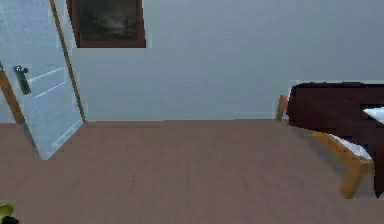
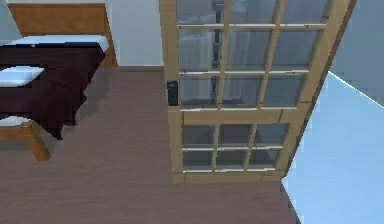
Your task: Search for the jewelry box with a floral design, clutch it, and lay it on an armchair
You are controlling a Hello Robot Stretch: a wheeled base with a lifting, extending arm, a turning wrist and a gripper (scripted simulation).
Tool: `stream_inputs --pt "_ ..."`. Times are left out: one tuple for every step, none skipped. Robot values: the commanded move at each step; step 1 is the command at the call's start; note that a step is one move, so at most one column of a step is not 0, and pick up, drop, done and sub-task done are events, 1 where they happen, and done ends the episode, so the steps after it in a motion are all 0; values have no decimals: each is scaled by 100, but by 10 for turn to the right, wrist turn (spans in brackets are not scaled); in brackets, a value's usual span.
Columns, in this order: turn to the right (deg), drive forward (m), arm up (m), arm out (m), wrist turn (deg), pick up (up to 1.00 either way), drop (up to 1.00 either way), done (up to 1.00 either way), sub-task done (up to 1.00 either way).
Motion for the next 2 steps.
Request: stream_inputs --pt "0 30 0 0 0 0 0 0 0" --pt "-450 0 0 0 0 0 0 0 0"
